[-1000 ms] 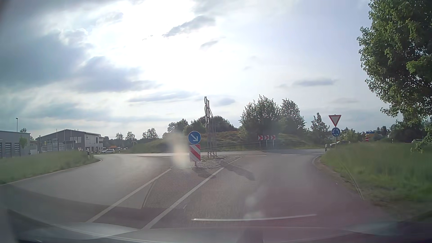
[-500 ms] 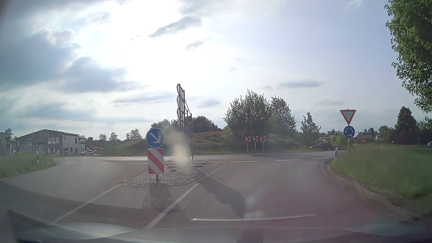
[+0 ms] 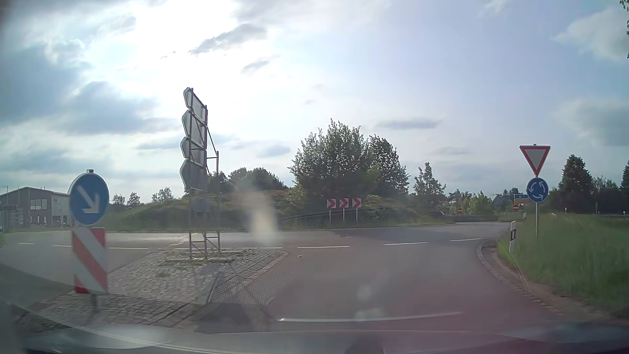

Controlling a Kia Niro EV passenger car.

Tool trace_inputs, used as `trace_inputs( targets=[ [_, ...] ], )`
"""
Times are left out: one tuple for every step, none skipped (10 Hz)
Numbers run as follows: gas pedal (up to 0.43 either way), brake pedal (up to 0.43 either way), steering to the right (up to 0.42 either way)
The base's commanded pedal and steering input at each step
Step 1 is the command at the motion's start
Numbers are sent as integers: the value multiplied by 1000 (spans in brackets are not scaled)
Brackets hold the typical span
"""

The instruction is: Follow the waypoints while adhering to traffic rules and regulations

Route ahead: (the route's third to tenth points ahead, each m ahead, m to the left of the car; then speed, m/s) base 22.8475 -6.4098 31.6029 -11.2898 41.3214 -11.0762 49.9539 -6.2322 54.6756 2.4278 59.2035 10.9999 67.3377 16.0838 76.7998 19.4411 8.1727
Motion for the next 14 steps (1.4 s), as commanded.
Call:
trace_inputs(
  targets=[
    [87,0,110],
    [87,0,114],
    [87,0,116],
    [87,0,120],
    [98,0,125],
    [110,0,132],
    [118,0,148],
    [130,0,167],
    [138,0,178],
    [138,0,186],
    [138,0,186],
    [138,0,181],
    [138,0,171],
    [138,0,161]
  ],
)
